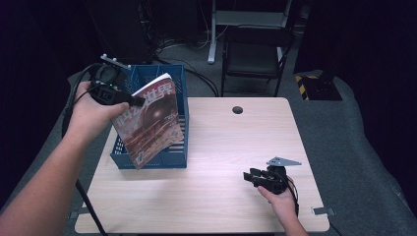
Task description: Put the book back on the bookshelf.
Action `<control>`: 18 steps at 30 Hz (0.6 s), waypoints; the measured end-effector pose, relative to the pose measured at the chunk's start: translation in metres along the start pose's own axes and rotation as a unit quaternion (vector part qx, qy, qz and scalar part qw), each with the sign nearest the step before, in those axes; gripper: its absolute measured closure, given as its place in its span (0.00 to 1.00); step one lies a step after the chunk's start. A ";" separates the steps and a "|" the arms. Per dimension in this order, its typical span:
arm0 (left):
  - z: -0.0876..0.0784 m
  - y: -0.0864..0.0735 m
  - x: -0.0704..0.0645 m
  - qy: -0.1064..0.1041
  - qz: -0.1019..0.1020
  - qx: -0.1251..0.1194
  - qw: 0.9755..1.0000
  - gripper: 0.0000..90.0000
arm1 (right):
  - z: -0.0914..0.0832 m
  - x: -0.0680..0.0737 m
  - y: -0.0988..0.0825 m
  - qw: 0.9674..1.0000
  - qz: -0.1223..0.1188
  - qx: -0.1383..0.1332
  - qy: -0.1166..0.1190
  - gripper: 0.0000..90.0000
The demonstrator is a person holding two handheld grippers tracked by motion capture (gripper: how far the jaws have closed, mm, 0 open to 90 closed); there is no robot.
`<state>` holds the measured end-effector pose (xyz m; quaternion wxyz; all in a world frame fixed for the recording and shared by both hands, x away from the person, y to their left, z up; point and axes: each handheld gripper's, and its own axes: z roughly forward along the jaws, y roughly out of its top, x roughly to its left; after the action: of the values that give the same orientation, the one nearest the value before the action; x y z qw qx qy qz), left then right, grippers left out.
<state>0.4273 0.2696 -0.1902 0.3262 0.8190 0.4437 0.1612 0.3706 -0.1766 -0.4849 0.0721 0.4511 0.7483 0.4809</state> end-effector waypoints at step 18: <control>-0.016 -0.014 0.032 0.039 -0.030 0.000 0.999 0.93 | 0.000 0.000 0.000 1.000 0.003 0.001 0.001 0.64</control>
<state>0.4276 0.3075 -0.1886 0.3133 0.7982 0.4808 0.1831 0.3703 -0.1761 -0.4851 0.0691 0.4533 0.7474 0.4808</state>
